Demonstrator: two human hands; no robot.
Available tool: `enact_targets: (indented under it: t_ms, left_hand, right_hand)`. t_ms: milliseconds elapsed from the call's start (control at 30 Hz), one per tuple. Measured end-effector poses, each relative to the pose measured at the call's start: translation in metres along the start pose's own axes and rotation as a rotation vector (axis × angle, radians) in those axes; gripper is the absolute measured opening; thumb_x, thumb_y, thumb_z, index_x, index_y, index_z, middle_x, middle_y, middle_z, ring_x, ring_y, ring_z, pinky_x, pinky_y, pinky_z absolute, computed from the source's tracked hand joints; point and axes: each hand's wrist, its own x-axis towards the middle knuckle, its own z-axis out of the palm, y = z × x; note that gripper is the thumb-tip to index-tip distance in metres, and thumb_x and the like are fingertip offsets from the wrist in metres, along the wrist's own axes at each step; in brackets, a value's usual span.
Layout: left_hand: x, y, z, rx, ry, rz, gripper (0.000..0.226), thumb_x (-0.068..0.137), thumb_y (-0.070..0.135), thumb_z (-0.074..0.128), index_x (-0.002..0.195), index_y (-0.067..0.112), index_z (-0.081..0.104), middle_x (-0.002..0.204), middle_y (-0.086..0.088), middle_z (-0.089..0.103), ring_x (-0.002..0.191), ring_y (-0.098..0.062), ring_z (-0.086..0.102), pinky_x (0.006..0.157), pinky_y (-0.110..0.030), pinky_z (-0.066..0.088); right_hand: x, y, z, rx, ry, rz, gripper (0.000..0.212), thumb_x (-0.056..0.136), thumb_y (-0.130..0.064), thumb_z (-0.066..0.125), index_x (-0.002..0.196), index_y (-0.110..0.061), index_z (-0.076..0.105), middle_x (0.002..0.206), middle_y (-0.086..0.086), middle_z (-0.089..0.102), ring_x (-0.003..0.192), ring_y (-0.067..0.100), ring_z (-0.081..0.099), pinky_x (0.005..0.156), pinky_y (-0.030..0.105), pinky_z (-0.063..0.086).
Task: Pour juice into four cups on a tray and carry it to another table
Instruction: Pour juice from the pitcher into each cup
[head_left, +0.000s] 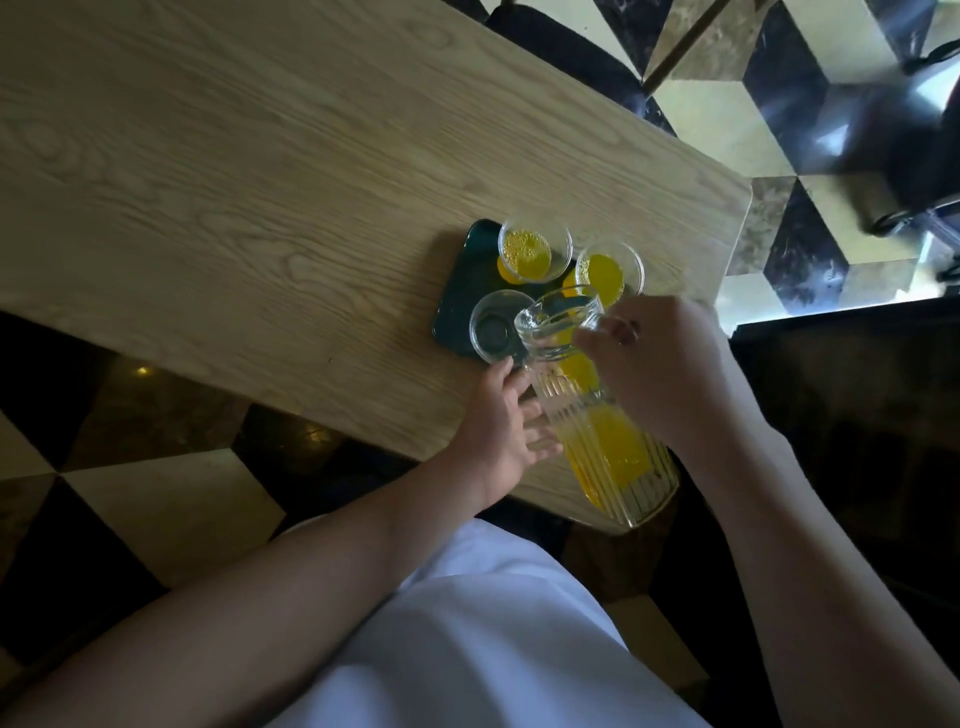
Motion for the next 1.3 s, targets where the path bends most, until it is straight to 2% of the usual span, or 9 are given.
enact_targets:
  t_ms: [200, 300, 467, 633, 733, 867, 967, 1100, 1300]
  left_hand:
    - [-0.002, -0.010, -0.010, -0.052, -0.011, -0.047, 0.054, 0.102, 0.062, 0.019, 0.110, 0.041, 0.069, 0.137, -0.013, 0.063, 0.133, -0.039, 0.046, 0.115, -0.056, 0.031]
    - [0.000, -0.013, -0.014, -0.061, 0.006, -0.079, 0.054, 0.102, 0.063, 0.021, 0.124, 0.039, 0.064, 0.149, -0.015, 0.051, 0.136, -0.041, 0.044, 0.117, -0.057, 0.027]
    - [0.001, -0.016, -0.017, -0.047, -0.004, -0.120, 0.065, 0.099, 0.065, 0.024, 0.153, 0.035, 0.043, 0.156, -0.016, 0.043, 0.134, -0.042, 0.048, 0.118, -0.056, 0.027]
    - [0.001, -0.017, -0.018, -0.059, -0.051, -0.122, 0.054, 0.102, 0.061, 0.020, 0.128, 0.035, 0.060, 0.139, -0.014, 0.057, 0.124, -0.039, 0.055, 0.121, -0.058, 0.021]
    - [0.001, -0.018, -0.018, -0.070, -0.082, -0.142, 0.050, 0.103, 0.061, 0.020, 0.118, 0.036, 0.061, 0.136, -0.014, 0.058, 0.126, -0.040, 0.054, 0.121, -0.059, 0.019]
    - [0.001, -0.017, -0.018, -0.099, -0.090, -0.166, 0.058, 0.102, 0.062, 0.021, 0.141, 0.032, 0.053, 0.140, -0.015, 0.056, 0.122, -0.040, 0.056, 0.112, -0.056, 0.028]
    - [-0.002, -0.016, -0.016, -0.129, -0.106, -0.183, 0.062, 0.102, 0.063, 0.021, 0.151, 0.032, 0.044, 0.143, -0.016, 0.052, 0.123, -0.042, 0.054, 0.119, -0.058, 0.024]
    - [-0.007, -0.012, -0.012, -0.184, -0.133, -0.204, 0.063, 0.103, 0.062, 0.023, 0.160, 0.035, 0.025, 0.165, -0.018, 0.026, 0.135, -0.047, 0.043, 0.121, -0.061, 0.022]
    - [-0.004, -0.012, -0.011, -0.229, -0.141, -0.233, 0.068, 0.101, 0.064, 0.029, 0.162, 0.036, 0.020, 0.168, -0.018, 0.019, 0.142, -0.052, 0.037, 0.120, -0.064, 0.022]
  right_hand:
    - [0.004, -0.008, 0.013, -0.070, -0.106, 0.059, 0.031, 0.093, -0.027, 0.062, 0.068, -0.010, 0.060, 0.070, 0.008, 0.060, 0.060, 0.025, 0.054, 0.051, 0.031, 0.042]
    - [0.009, -0.012, 0.017, -0.109, -0.147, 0.070, 0.034, 0.092, -0.027, 0.062, 0.064, -0.011, 0.055, 0.066, 0.007, 0.056, 0.055, 0.024, 0.051, 0.047, 0.028, 0.034]
    - [0.022, -0.018, 0.018, -0.169, -0.208, 0.091, 0.027, 0.089, -0.022, 0.061, 0.071, -0.002, 0.061, 0.064, 0.011, 0.061, 0.056, 0.030, 0.063, 0.049, 0.028, 0.047]
    - [0.032, -0.020, 0.020, -0.199, -0.245, 0.131, 0.018, 0.086, -0.018, 0.061, 0.079, -0.002, 0.062, 0.072, 0.011, 0.060, 0.057, 0.028, 0.056, 0.048, 0.023, 0.038]
    - [0.035, -0.023, 0.020, -0.183, -0.265, 0.136, 0.014, 0.086, -0.015, 0.060, 0.078, -0.003, 0.063, 0.079, 0.014, 0.068, 0.067, 0.032, 0.070, 0.053, 0.027, 0.045]
    - [0.039, -0.028, 0.018, -0.203, -0.281, 0.130, 0.013, 0.084, -0.013, 0.060, 0.076, -0.002, 0.063, 0.081, 0.016, 0.070, 0.072, 0.033, 0.073, 0.055, 0.029, 0.046]
    - [0.042, -0.032, 0.017, -0.230, -0.293, 0.119, 0.014, 0.083, -0.012, 0.060, 0.078, 0.000, 0.065, 0.082, 0.016, 0.071, 0.075, 0.034, 0.075, 0.058, 0.032, 0.053]
    - [0.049, -0.037, 0.018, -0.245, -0.314, 0.124, 0.018, 0.084, -0.018, 0.064, 0.072, -0.005, 0.065, 0.078, 0.012, 0.070, 0.069, 0.032, 0.074, 0.070, 0.046, 0.066]
    - [0.058, -0.046, 0.014, -0.328, -0.328, 0.138, 0.018, 0.081, -0.011, 0.065, 0.066, -0.005, 0.071, 0.065, 0.009, 0.072, 0.055, 0.025, 0.072, 0.056, 0.033, 0.061]
